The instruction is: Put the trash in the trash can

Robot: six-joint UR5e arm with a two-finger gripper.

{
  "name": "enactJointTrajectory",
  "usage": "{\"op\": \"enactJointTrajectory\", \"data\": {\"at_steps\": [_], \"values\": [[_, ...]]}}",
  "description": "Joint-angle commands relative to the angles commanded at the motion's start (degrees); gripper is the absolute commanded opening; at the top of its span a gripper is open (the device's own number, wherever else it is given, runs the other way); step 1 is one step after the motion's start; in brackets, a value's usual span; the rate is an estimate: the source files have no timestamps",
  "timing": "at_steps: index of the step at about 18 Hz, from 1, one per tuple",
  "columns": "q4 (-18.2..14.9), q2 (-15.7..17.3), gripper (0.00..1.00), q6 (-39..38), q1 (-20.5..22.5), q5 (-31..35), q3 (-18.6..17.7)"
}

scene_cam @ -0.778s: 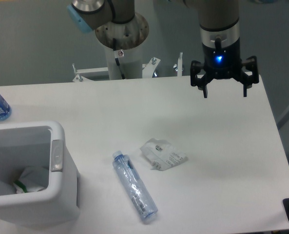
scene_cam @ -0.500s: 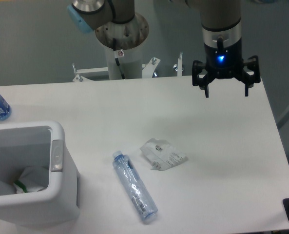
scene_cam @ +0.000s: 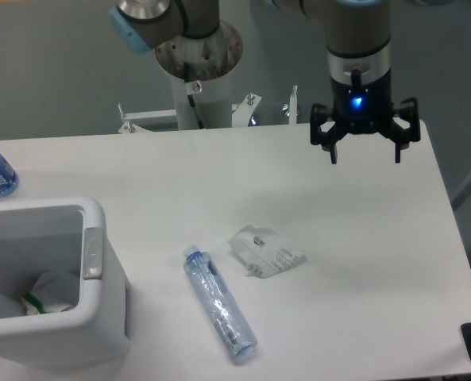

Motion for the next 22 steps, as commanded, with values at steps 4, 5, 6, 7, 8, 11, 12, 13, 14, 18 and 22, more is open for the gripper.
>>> {"op": "enactJointTrajectory", "data": {"at_steps": [4,5,6,7,8,11,12,13,14,18,22], "values": [[4.74,-0.26,1.0,-5.97,-1.05,0.0,-3.16],[5.89,-0.79,1.0,-6.33,-1.84,0.0,-3.69],[6.42,-1.4,1.0,-5.9,-2.28,0.09,-3.96],[6.42,-1.84,1.0,-5.63,-2.37,0.09,-4.39],[6.51,-2.54,1.0,-5.54,-2.55,0.09,-4.57],[6.6,-4.04,1.0,-1.87,-4.13,0.35,-6.41],[6.69,-4.39,1.0,1.37,-4.13,0.35,-7.72],[6.77,-4.57,1.0,4.45,-4.22,0.26,-8.87],[6.78,-4.57,1.0,7.35,-4.22,0.18,-10.1],[6.69,-4.57,1.0,15.88,-5.45,-0.09,-13.97],[6.78,-4.92,1.0,21.88,-7.38,-0.17,-17.22]]}}
